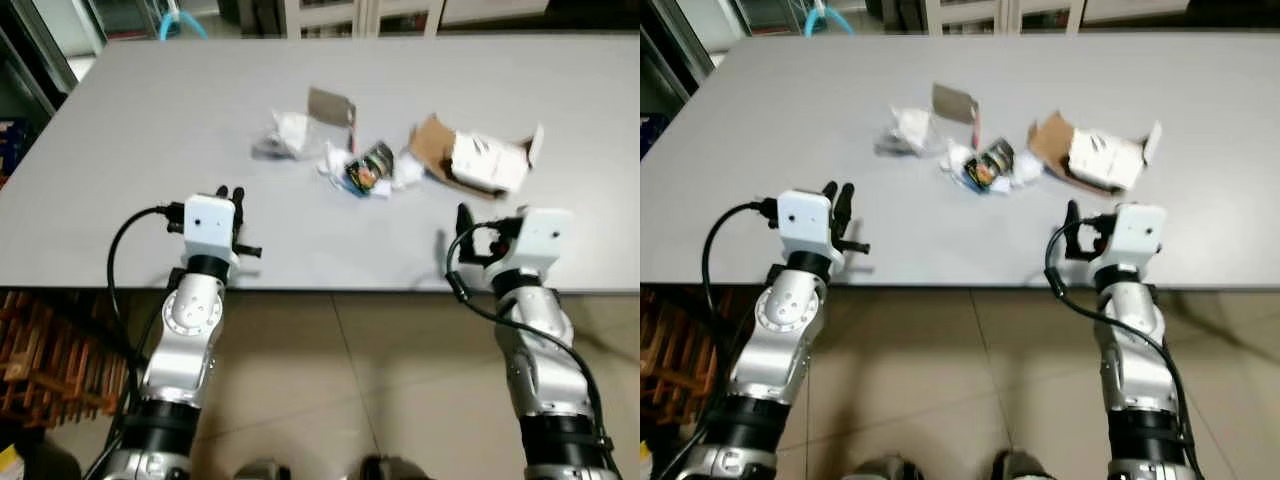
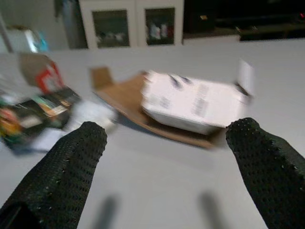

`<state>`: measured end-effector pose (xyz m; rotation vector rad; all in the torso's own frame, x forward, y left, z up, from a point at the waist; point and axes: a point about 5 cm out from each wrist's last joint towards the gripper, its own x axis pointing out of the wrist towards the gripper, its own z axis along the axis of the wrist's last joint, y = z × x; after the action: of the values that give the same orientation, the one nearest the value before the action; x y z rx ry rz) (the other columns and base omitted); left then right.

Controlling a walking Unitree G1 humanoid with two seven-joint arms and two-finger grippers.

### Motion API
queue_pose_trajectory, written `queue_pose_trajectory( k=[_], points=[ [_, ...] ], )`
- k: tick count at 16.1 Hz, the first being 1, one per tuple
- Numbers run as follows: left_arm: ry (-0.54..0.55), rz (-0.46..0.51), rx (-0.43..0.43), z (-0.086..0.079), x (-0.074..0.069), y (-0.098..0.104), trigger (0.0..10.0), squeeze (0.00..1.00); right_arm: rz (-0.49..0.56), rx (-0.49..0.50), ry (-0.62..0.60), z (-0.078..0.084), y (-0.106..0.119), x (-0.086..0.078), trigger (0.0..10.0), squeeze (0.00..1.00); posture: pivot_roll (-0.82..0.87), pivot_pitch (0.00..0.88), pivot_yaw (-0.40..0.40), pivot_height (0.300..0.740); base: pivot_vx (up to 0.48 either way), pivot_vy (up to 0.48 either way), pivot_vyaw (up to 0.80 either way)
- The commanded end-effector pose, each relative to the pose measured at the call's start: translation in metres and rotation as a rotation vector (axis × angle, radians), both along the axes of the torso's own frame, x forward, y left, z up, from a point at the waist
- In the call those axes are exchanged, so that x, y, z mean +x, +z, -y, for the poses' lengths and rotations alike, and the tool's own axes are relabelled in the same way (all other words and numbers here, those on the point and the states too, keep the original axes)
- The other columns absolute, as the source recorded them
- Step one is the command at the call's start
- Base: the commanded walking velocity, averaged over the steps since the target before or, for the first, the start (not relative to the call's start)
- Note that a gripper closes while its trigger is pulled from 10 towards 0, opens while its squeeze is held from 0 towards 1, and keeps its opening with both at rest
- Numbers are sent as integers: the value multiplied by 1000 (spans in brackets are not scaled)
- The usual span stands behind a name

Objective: Picking trash to rubbish bin

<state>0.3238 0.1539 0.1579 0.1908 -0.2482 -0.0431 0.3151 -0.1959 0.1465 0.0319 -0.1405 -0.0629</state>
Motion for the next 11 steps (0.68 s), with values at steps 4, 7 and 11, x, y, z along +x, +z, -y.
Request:
queue_pose_trajectory(
  k=[4,7,11],
  points=[
    [21,9,-1,-9,-1,1,10000,0,8,24,27,-9,0,1,10000,0,-4,166,49,740,232,0,-513],
    [24,3,12,-8,0,0,10000,0,12,19,27,-10,1,2,10000,0,-5,159,50,740,0,0,0],
    [3,10,10,-5,0,1,10000,1000,13,19,29,-10,1,1,10000,0,-9,152,52,740,0,0,0]
  ],
)
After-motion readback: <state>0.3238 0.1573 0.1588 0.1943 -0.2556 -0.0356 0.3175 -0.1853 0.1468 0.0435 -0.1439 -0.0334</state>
